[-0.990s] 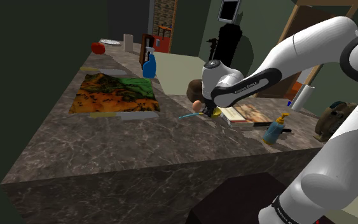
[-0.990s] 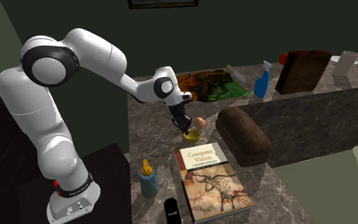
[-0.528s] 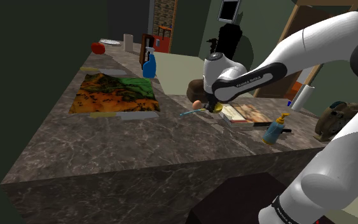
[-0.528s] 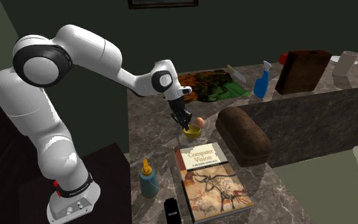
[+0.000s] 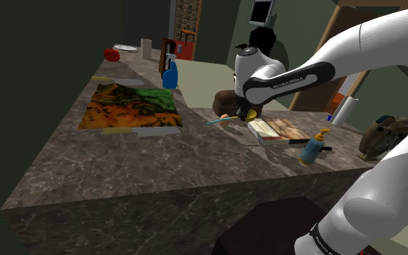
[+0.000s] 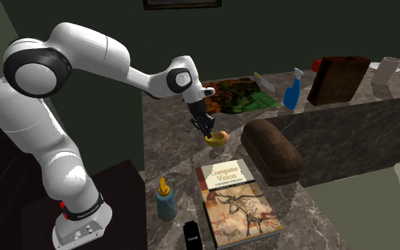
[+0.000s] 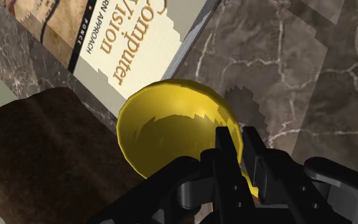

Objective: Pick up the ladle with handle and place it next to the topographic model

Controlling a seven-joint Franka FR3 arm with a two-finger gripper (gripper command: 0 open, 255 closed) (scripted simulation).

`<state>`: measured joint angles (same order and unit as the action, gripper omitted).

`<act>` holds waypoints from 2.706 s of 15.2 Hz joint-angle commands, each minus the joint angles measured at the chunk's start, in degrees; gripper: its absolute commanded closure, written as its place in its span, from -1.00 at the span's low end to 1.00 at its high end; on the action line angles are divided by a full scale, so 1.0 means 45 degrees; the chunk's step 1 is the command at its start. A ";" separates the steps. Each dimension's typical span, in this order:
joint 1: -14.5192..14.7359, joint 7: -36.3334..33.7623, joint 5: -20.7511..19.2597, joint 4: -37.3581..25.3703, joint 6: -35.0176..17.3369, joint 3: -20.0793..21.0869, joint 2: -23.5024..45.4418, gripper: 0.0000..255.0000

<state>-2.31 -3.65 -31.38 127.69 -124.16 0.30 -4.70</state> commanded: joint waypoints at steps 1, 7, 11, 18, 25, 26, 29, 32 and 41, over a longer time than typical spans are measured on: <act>0.0016 0.0182 0.0115 -0.0167 0.0286 0.0007 -0.0153 1.00; 0.0071 0.0681 0.0419 -0.0758 0.1166 0.0039 -0.0537 1.00; 0.0377 0.0290 0.0577 -0.1248 0.1756 0.0414 -0.0394 1.00; 0.1400 -0.1446 0.0797 -0.2824 0.3060 0.1605 0.0797 1.00; 0.2485 -0.3037 0.0796 -0.5172 0.4530 0.2592 0.2567 1.00; 0.2657 -0.3248 0.0775 -0.5577 0.4760 0.2708 0.2866 1.00; 0.3197 -0.3843 0.0676 -0.6912 0.5486 0.3025 0.3840 1.00; 0.3802 -0.4370 0.0530 -0.8455 0.6279 0.3274 0.4932 1.00; 0.3852 -0.4954 0.0350 -0.7745 0.5302 0.3249 0.5368 1.00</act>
<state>15.04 -25.63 -29.69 92.39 -99.69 14.95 19.25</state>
